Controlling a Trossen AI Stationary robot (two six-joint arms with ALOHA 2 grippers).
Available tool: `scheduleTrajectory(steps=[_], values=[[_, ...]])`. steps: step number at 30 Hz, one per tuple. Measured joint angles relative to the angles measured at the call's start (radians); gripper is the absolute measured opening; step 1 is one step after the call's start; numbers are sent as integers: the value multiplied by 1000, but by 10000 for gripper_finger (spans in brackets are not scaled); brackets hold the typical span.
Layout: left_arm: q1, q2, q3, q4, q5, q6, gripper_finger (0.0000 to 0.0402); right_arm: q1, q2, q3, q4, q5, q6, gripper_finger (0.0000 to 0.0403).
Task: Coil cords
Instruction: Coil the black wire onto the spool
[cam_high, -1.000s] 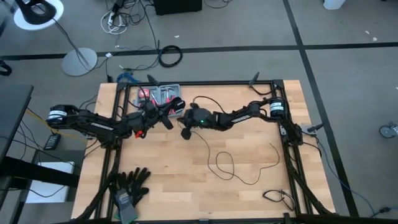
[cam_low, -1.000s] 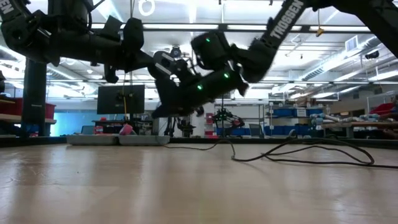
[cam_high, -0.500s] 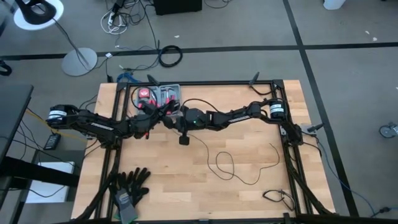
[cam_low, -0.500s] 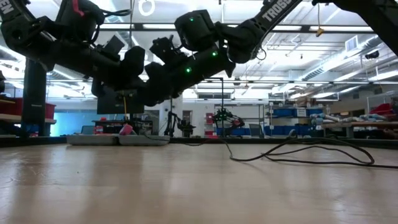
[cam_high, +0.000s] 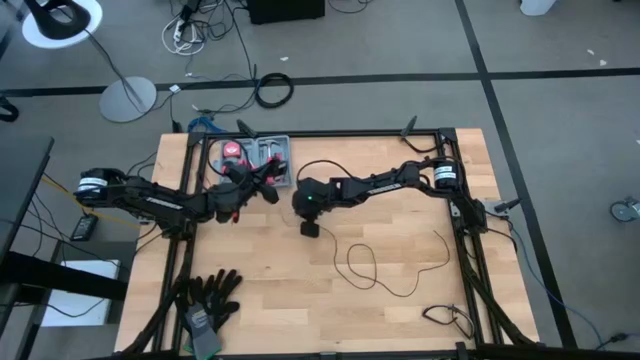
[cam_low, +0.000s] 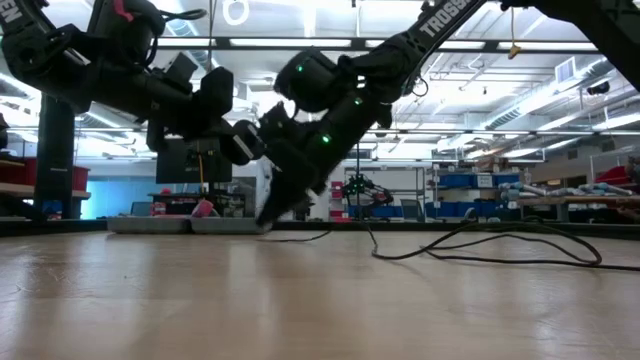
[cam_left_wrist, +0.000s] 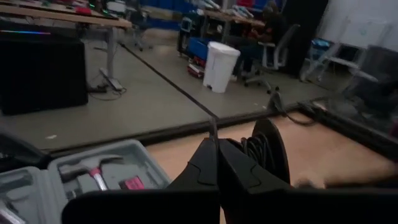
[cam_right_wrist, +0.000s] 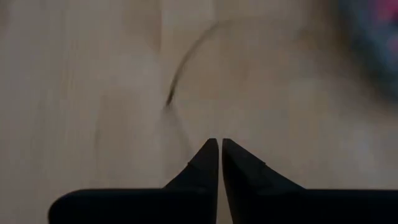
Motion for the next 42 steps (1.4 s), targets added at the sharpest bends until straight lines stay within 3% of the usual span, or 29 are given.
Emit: scheduleTrajectory(steps=[8, 14, 19, 22, 26, 30, 33, 35, 42], values=[[0, 0, 0, 90, -8, 90, 0, 0, -10, 2, -168, -116, 6, 45], [-14, 0, 0, 95, -7, 106, 0, -2, -126, -30, -442, 100, 6, 34], [-55, 0, 0, 127, -35, 159, 0, -5, -363, -237, -393, 241, 29, 6], [-90, 0, 0, 175, -48, 227, 0, -6, -524, -457, -178, 252, 74, 4], [-131, 0, 0, 250, -49, 302, 0, -5, -642, -797, 469, 254, 168, 11], [-160, 0, 0, 315, -48, 365, 0, -3, -526, -1014, 1252, 303, 312, 9], [-169, 0, 3, 327, -48, 389, 0, -3, -374, -1034, 1579, 355, 369, 3], [-172, 0, 9, 325, -47, 399, 0, -3, -288, -978, 1651, 356, 378, 2], [-175, 0, 23, 321, -37, 406, 0, -10, -94, -715, 1621, 329, 287, 8]])
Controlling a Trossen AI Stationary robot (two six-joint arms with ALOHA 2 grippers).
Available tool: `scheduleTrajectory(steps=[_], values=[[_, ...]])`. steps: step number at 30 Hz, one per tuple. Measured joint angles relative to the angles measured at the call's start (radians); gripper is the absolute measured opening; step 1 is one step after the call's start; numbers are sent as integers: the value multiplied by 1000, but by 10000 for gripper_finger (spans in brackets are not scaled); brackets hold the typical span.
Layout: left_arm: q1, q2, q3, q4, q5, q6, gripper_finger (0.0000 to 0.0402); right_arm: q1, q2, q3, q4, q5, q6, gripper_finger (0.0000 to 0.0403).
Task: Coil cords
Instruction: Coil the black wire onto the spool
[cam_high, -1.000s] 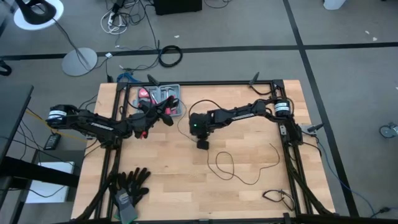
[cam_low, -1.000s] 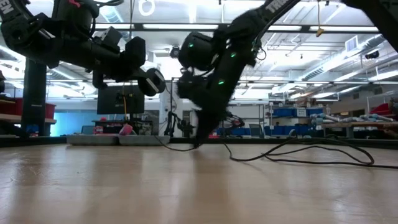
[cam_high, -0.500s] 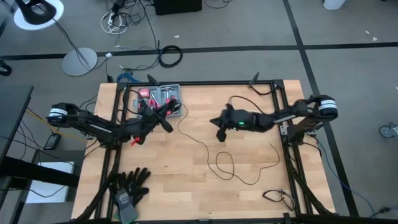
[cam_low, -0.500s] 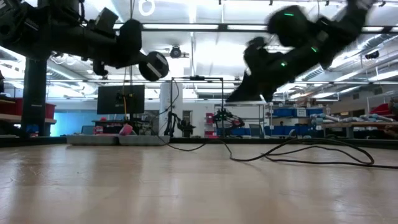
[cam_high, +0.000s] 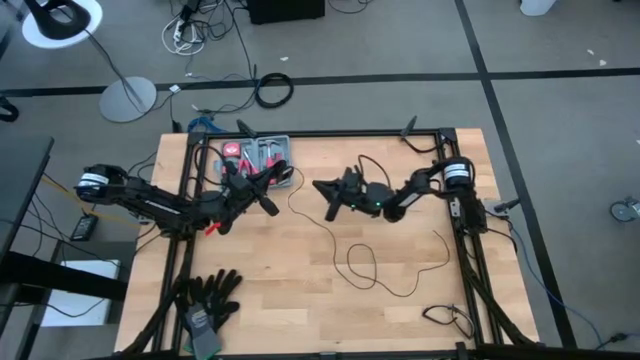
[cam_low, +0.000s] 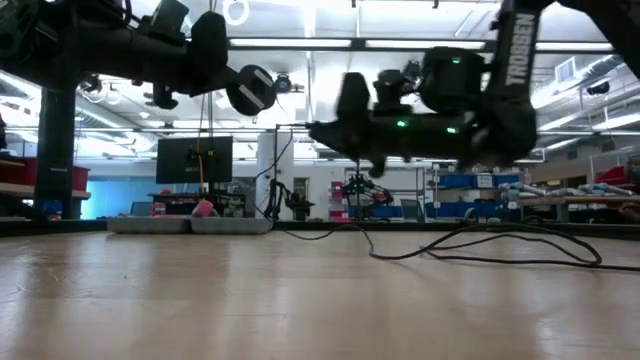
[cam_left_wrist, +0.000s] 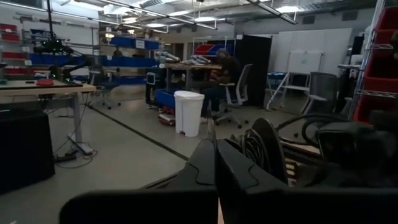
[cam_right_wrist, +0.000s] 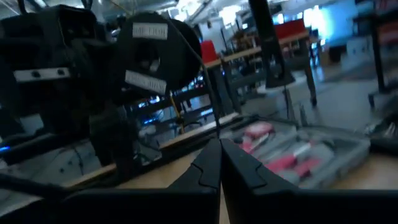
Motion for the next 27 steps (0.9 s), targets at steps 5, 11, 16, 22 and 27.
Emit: scheduleTrajectory(steps=[5, 11, 16, 22, 27], values=[[-22, 0, 0, 0, 3, 32, 0, -9, 12, 60, -35, -65, -117, 8], [-29, 0, 0, 0, 2, 47, 0, -14, 12, 77, -76, -69, -126, 30], [-29, 0, 0, 1, 2, 66, 0, -14, 12, 78, -105, -69, -126, 71], [-29, 0, 0, 2, 2, 68, 0, -14, 12, 78, -109, -69, -127, 123], [-29, 0, 0, 2, 2, 67, 0, -6, 12, 78, -109, -69, -126, 143]])
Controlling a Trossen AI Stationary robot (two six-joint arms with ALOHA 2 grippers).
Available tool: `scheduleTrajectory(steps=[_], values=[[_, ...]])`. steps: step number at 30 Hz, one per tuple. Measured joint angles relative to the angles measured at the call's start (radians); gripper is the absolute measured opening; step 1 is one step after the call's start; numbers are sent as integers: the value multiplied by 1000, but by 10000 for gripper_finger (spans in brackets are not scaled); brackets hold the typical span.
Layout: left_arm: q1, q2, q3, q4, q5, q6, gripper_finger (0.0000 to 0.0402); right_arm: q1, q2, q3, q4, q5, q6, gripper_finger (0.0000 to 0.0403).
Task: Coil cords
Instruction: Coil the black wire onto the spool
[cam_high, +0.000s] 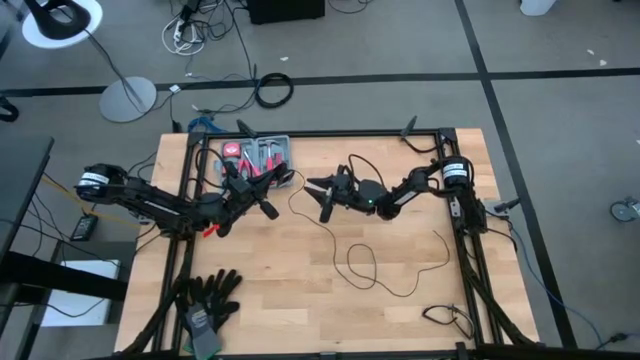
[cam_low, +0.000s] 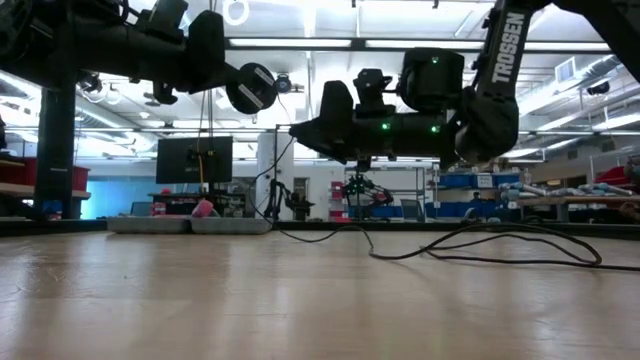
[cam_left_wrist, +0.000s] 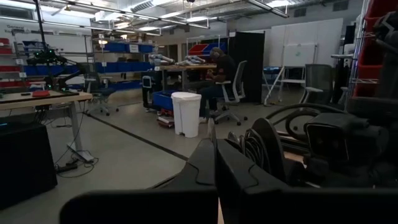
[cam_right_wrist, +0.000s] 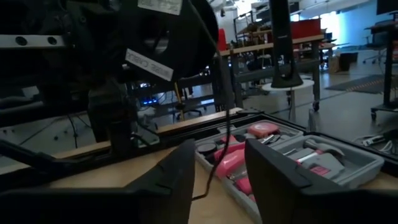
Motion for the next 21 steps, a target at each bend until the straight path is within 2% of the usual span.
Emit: scheduleTrajectory(steps=[8, 17, 21], values=[[0, 0, 6, -1, 0, 0, 0, 13, 0, 2, -11, 0, 10, 105], [-1, 0, 10, -3, 0, 0, 0, 13, 0, 59, -112, 0, -2, 62], [-1, 0, 10, -4, 0, 0, 0, 11, 0, 59, -112, 0, -2, 26]])
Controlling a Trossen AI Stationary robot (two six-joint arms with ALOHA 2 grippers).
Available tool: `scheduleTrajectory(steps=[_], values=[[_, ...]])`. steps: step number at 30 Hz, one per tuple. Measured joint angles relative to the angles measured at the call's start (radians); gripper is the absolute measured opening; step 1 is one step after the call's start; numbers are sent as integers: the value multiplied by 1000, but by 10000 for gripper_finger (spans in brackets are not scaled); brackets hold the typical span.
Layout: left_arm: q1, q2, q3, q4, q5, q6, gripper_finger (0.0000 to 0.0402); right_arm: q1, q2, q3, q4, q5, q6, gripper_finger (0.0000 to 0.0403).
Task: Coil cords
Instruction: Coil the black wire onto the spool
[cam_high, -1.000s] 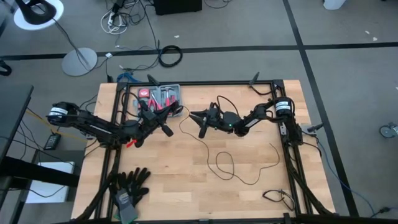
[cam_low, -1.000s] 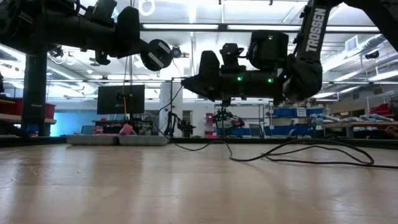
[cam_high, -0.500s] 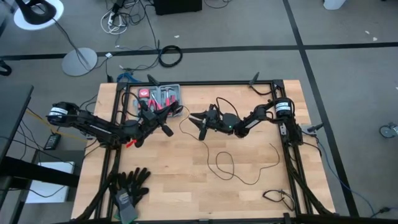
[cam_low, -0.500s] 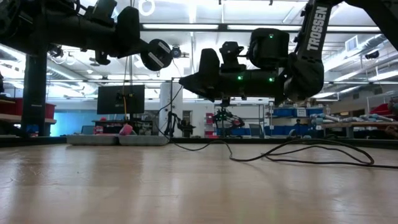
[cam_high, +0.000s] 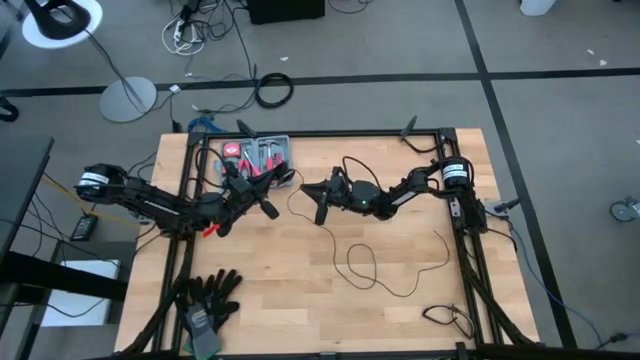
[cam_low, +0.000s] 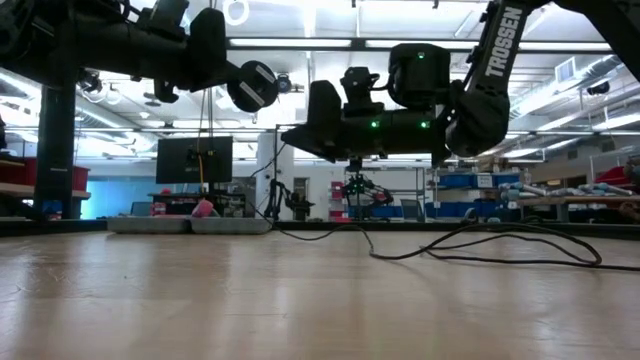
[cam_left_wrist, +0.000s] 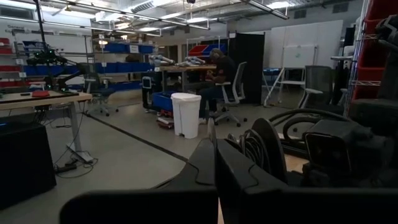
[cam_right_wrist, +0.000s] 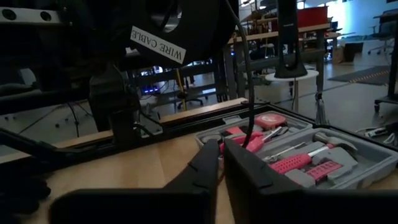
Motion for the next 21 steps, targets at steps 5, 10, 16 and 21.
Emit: scheduleTrajectory(steps=[5, 10, 16, 21], values=[[0, 0, 1, 0, 0, 0, 0, 1, 0, 0, -2, 0, -3, 6], [0, 0, 1, 1, 0, 0, 0, 8, 0, 29, -106, 0, 3, 2], [1, 0, 1, 2, -38, -7, 0, 38, 0, 161, -468, 3, -33, 1], [0, 0, 1, 2, -70, -1, 0, 51, -8, 174, -513, 103, -68, 1]])
